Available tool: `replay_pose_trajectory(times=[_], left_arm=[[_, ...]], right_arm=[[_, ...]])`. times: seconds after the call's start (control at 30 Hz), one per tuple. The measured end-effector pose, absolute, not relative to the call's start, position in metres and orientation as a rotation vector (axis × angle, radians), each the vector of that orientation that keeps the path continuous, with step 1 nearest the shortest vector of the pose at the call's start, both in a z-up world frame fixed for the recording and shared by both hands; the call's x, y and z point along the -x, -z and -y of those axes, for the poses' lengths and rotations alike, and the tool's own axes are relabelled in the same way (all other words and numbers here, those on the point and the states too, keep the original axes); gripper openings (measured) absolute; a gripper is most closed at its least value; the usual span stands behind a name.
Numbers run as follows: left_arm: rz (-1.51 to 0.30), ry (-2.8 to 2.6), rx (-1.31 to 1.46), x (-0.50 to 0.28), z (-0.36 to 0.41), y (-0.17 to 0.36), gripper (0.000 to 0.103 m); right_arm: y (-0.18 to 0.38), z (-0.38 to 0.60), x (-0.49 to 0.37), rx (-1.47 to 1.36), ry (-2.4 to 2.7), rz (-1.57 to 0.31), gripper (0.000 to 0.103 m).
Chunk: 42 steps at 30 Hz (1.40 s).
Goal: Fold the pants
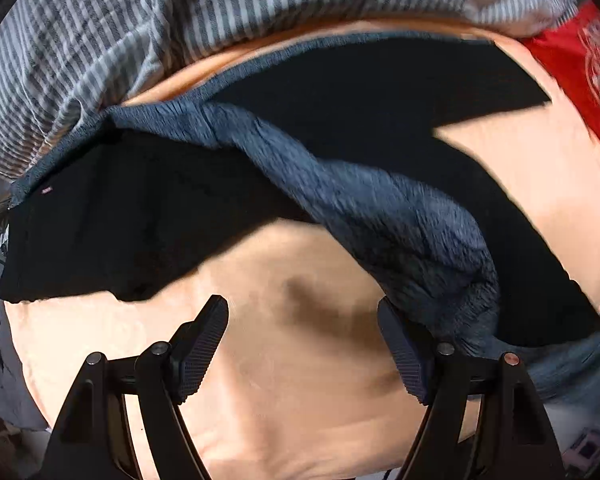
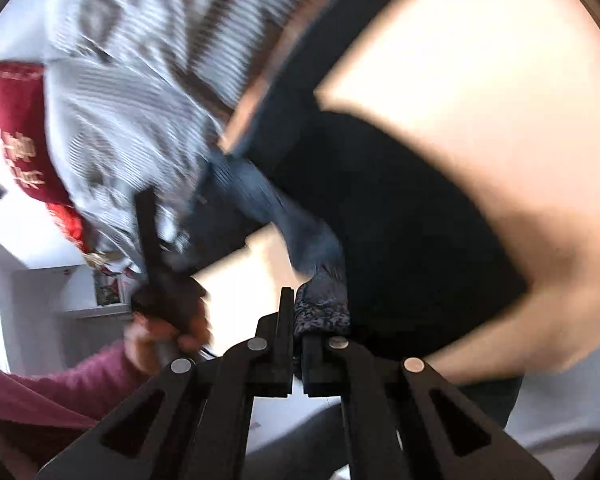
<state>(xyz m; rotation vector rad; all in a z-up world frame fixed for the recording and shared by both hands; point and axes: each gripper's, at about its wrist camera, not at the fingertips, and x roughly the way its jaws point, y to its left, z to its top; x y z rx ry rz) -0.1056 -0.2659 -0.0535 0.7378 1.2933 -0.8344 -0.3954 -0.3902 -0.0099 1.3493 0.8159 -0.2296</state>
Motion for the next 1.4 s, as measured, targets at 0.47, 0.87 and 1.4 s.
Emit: replay_pose_trajectory(times=[0.47, 0.87, 1.4], left_arm=[[-1.148, 0.681, -0.508, 0.025, 0.39, 0.009, 0.078], [-1.265, 0.501, -0.555, 0.031, 0.393, 0.083, 0.078], [-1.219, 0.419, -0.625, 0.022, 0.414, 0.101, 0.094]], right_arm=[[-0.03, 0.651, 0.316, -1.155, 0.338, -0.804, 0.003], [0.068, 0.738, 0.267, -1.139, 0.438, -1.034, 0.005], [0.018, 0.743, 0.305, -1.098, 0.489, -0.948, 0.089]])
